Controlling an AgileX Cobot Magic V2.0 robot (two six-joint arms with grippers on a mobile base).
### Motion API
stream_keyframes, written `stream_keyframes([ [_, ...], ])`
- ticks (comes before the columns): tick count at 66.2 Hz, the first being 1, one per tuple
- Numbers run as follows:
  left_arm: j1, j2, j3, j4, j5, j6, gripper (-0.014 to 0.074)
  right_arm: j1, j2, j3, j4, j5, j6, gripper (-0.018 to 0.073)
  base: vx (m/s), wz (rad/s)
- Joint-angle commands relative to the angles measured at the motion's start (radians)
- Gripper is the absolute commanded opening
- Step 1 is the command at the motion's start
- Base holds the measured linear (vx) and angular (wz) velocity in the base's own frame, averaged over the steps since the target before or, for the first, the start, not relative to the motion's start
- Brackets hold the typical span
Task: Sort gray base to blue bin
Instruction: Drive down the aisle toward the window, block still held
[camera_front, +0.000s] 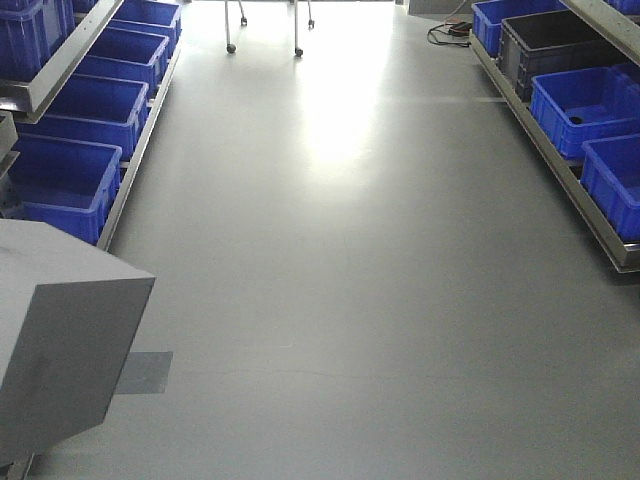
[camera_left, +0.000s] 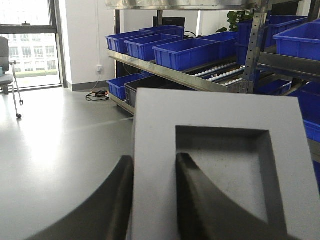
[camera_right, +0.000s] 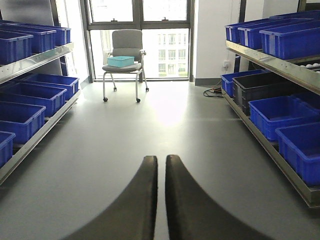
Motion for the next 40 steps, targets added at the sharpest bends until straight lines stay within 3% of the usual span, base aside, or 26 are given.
stream_keyframes([
  [1, -0.003, 0.009, -0.030, -0.016, -0.104, -0.008, -0.0006, -0.004, -0.009, -0.004, -0.006, -0.078, -0.007, -0.0004, 0.01, 0.00],
  [40, -0.003, 0.009, -0.030, -0.016, -0.104, -0.008, -0.0006, -0.004, -0.009, -0.004, -0.006, -0.078, -0.007, -0.0004, 0.02, 0.07],
])
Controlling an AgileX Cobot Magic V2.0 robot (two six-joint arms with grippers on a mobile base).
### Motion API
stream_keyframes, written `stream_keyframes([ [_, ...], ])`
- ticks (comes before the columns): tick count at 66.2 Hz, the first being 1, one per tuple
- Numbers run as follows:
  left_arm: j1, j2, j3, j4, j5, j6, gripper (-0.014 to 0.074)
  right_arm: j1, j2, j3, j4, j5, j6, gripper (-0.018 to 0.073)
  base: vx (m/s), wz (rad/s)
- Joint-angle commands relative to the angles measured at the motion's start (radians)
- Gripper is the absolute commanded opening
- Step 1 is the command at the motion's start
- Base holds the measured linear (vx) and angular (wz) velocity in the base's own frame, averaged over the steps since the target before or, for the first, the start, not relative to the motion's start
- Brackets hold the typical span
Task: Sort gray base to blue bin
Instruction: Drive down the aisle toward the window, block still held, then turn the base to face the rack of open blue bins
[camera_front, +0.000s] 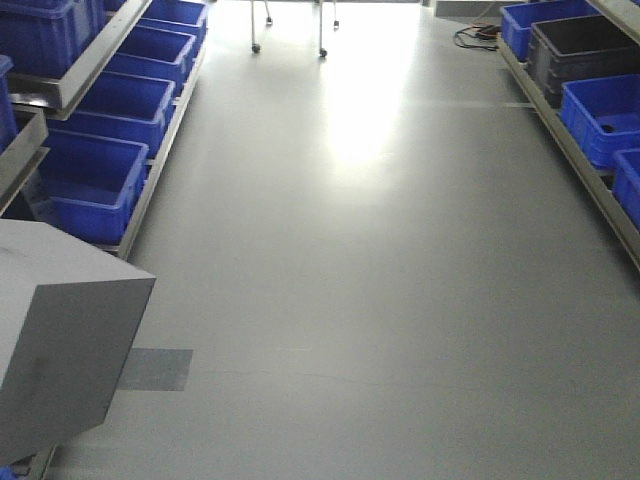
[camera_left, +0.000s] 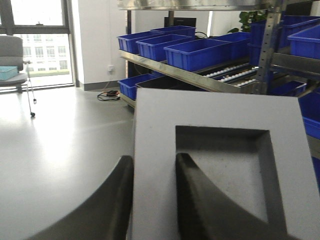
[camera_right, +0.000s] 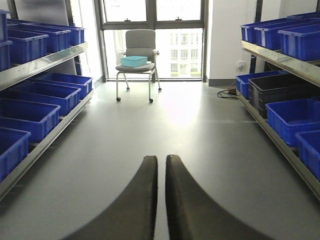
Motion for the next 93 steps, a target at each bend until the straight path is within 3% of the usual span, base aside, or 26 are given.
stream_keyframes([
  [1, -0.003, 0.009, -0.030, -0.016, -0.104, -0.008, -0.0006, -0.004, -0.009, -0.004, -0.006, -0.078, -0.007, -0.0004, 0.07, 0.26],
  [93, -0.003, 0.009, -0.030, -0.016, -0.104, -0.008, -0.0006, -0.004, -0.009, -0.004, -0.006, -0.078, -0.007, -0.0004, 0.14, 0.55],
])
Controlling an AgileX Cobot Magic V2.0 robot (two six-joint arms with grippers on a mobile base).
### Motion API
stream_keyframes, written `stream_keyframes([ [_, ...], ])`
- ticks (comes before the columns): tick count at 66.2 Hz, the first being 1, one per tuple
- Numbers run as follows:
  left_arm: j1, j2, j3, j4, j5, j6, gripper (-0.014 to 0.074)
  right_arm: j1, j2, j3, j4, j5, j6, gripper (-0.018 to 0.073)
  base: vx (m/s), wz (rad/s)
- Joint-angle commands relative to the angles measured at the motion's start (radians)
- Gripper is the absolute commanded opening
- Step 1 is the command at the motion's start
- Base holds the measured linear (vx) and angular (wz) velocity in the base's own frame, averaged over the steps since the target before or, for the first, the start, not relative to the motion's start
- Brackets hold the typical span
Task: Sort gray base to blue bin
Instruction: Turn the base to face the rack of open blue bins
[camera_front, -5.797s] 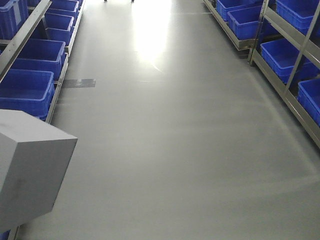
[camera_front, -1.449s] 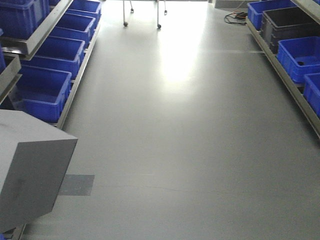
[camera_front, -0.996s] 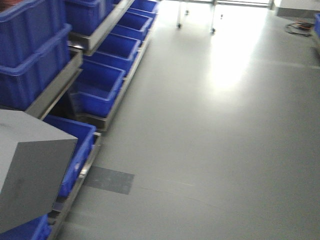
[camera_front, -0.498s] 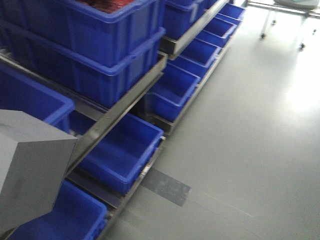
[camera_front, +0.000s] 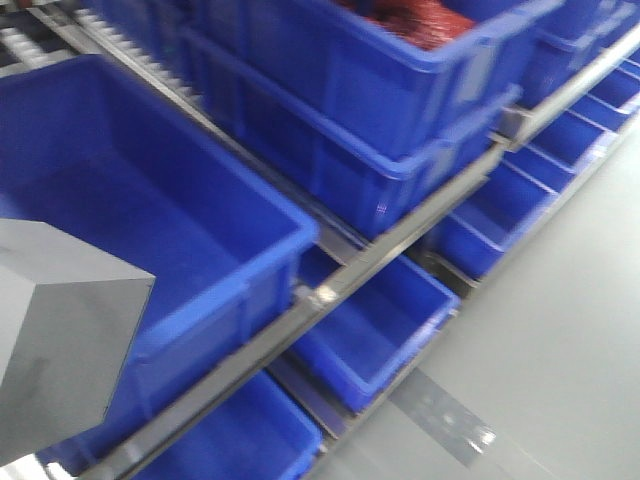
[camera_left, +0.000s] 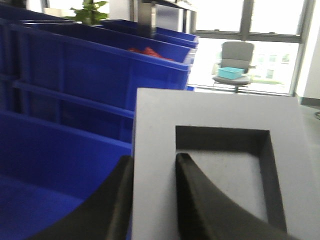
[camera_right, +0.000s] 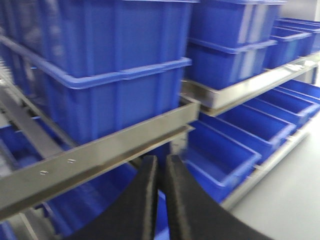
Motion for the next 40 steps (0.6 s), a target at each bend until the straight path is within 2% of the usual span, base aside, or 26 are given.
stream_keyframes([
  [1, -0.003, 0.009, -0.030, -0.016, -0.104, -0.008, -0.0006, -0.004, -0.009, -0.004, -0.006, -0.078, -0.007, -0.0004, 0.11, 0.52],
  [40, -0.003, 0.009, -0.030, -0.016, -0.104, -0.008, -0.0006, -0.004, -0.009, -0.004, -0.006, -0.078, -0.007, -0.0004, 0.09, 0.44],
])
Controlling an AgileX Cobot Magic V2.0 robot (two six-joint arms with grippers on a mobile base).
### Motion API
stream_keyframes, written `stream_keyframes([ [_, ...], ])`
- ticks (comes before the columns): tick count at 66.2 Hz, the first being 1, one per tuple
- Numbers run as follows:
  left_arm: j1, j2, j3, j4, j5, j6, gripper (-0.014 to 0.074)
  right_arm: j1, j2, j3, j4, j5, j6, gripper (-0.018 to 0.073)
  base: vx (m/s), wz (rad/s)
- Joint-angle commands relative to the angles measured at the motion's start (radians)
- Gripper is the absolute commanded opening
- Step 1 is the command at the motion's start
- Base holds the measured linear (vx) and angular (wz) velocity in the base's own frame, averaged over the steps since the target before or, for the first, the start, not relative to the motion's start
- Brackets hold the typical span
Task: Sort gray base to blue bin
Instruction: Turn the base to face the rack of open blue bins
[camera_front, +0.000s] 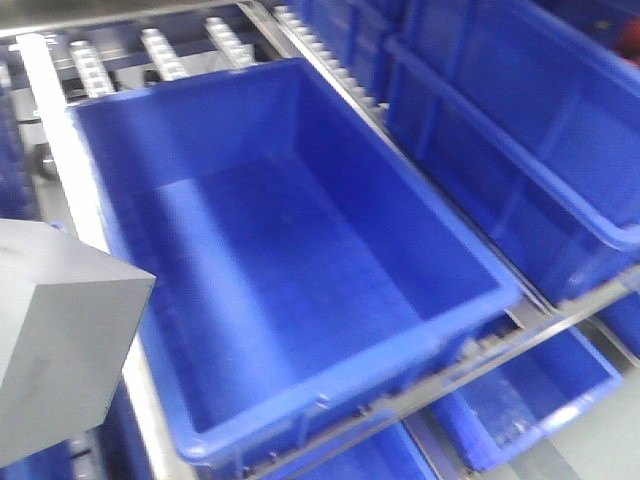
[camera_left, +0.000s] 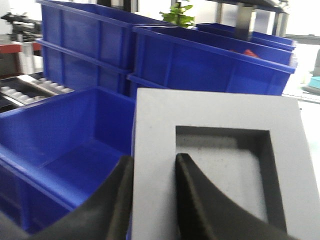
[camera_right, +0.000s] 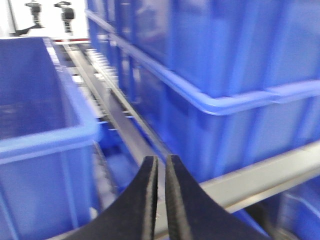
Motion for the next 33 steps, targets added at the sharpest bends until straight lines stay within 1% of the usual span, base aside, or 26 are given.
stream_keyframes([
  [1, -0.003, 0.009, -0.030, -0.016, -0.104, -0.008, -0.0006, -0.004, -0.009, -0.004, -0.006, -0.078, -0.007, -0.0004, 0.08, 0.33],
  [33, -0.003, 0.009, -0.030, -0.016, -0.104, -0.008, -0.0006, -0.004, -0.009, -0.004, -0.006, -0.078, -0.007, -0.0004, 0.06, 0.31],
])
